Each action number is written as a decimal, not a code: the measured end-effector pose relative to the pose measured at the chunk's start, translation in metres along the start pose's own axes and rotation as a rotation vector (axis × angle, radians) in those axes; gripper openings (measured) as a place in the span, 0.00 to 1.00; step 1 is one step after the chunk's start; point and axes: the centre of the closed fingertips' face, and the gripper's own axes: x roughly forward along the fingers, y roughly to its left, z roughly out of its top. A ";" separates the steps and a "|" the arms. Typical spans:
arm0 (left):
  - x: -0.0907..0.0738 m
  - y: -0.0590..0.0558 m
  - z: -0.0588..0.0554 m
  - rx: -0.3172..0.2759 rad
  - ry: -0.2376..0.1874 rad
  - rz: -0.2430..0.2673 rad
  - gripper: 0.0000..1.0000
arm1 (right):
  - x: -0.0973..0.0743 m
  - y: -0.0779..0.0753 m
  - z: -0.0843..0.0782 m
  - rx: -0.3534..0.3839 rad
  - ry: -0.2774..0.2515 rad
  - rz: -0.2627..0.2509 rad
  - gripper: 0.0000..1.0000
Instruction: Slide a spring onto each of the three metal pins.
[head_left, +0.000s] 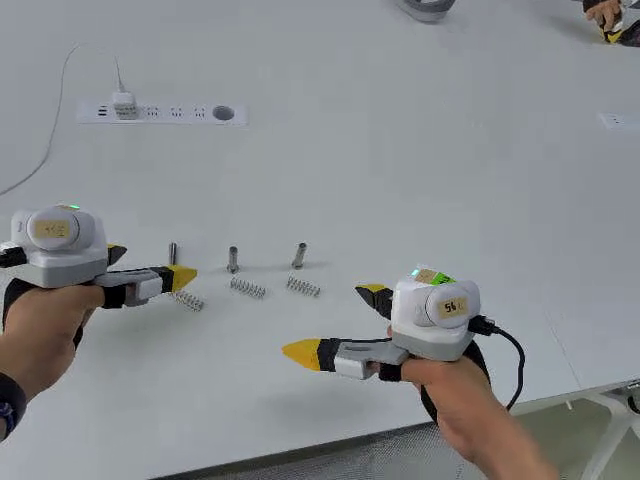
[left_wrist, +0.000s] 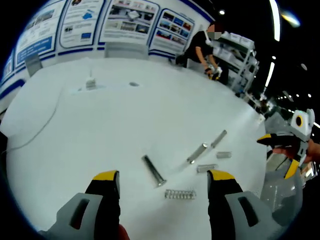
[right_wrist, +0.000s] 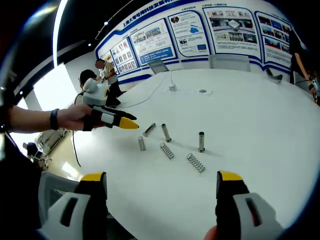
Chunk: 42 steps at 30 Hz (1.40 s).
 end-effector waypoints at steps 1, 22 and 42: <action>0.001 0.000 -0.001 -0.008 0.003 0.003 0.71 | 0.000 0.000 0.000 0.000 0.001 -0.001 0.92; 0.032 0.019 -0.014 -0.090 0.024 0.076 0.42 | 0.005 0.002 -0.011 0.018 0.016 0.009 0.91; 0.052 0.024 -0.007 0.005 0.118 0.214 0.20 | 0.008 0.002 -0.014 0.026 0.028 0.019 0.91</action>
